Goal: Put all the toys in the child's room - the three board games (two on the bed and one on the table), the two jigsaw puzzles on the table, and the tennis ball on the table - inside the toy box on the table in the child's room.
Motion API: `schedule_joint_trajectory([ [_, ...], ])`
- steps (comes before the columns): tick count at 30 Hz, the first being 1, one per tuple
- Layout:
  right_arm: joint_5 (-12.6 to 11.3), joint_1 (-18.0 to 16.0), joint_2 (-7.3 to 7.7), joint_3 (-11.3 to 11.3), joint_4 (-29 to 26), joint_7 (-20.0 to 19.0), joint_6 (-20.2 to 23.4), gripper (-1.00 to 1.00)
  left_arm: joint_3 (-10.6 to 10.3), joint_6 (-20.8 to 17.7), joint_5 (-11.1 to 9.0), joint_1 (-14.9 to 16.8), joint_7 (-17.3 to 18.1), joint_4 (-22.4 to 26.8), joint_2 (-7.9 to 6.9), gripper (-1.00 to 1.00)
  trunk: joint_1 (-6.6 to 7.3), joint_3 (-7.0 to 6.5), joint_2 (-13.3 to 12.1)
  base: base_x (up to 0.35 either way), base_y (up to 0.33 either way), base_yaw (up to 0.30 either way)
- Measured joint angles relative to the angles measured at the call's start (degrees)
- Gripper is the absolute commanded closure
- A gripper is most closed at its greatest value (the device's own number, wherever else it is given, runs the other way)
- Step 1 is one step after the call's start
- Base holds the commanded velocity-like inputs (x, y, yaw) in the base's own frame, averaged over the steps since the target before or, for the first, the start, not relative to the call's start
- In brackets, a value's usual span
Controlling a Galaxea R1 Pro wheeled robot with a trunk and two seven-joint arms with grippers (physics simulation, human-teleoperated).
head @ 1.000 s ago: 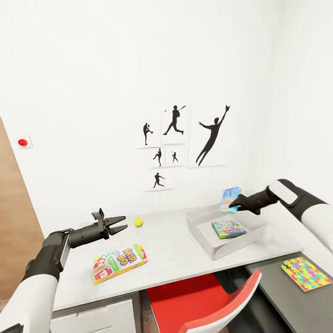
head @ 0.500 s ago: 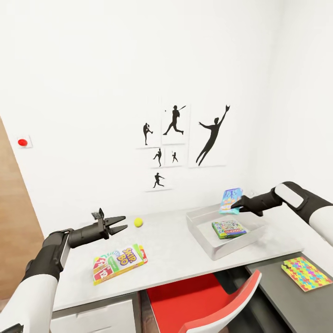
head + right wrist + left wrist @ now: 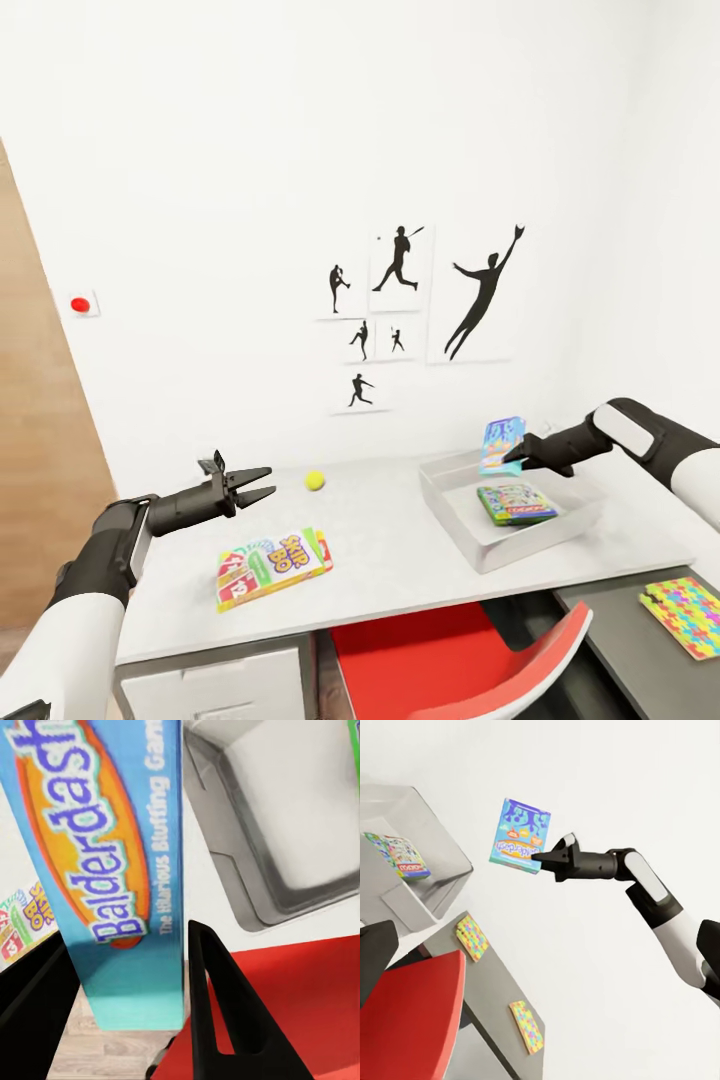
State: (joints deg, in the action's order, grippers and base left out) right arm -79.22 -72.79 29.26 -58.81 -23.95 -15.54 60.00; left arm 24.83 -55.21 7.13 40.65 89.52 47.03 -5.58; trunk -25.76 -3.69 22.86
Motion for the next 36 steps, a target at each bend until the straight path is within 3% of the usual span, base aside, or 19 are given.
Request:
schedule_joint_trajectory([
  [21,-0.2,-0.1,0.09,-0.4,0.08,-0.23,0.0,1.0,0.05,0.0,0.0,0.01,0.0,-0.02,0.0,-1.0,0.0,0.05,0.01,-0.017,-0.027,0.013],
  [36,-0.09,-0.12,0.03,-0.37,0.09,-0.22,0.0,1.0,0.05,-0.02,0.0,-0.01,0.01,0.02,-0.01,-1.0,0.01,0.06,0.0,0.093,-0.164,0.072],
])
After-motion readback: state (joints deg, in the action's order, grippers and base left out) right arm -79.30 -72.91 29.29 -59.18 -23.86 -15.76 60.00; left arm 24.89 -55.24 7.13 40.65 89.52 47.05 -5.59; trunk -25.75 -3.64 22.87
